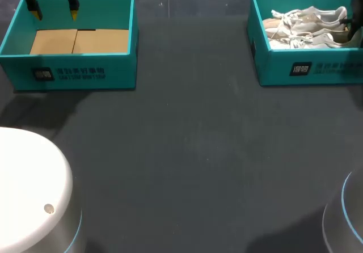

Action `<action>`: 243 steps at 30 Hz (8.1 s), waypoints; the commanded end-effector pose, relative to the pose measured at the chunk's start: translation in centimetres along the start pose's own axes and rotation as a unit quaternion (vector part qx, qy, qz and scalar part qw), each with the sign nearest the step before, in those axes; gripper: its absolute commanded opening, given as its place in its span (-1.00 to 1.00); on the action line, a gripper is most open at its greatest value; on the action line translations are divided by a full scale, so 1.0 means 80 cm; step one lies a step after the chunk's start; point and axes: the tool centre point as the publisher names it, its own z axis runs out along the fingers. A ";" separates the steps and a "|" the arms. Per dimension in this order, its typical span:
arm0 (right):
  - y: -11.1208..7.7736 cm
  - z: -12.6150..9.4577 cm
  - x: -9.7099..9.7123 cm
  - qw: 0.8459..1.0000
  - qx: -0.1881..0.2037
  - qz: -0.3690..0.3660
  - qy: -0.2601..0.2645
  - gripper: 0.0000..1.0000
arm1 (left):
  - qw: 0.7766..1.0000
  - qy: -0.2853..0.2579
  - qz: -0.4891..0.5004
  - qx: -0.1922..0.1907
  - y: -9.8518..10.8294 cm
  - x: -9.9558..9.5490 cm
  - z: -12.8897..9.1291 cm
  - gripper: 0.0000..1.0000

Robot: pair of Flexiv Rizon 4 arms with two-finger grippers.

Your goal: Take the shoe out of the shoebox, open the shoe tongue, remove and reinsert the insole, then place the shoe into the shoebox

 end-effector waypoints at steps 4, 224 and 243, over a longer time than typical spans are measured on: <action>-0.001 -0.014 0.000 1.000 -0.007 0.000 0.004 -1.00 | 1.000 0.000 0.000 0.000 0.000 0.000 0.000 1.00; -0.528 -0.150 0.423 0.938 -0.011 -0.298 0.176 1.00 | 1.000 0.000 0.000 0.000 0.000 0.000 0.000 1.00; -0.528 -0.151 0.352 0.746 -0.120 -0.531 0.385 1.00 | 1.000 0.000 0.000 0.000 0.000 0.000 0.000 1.00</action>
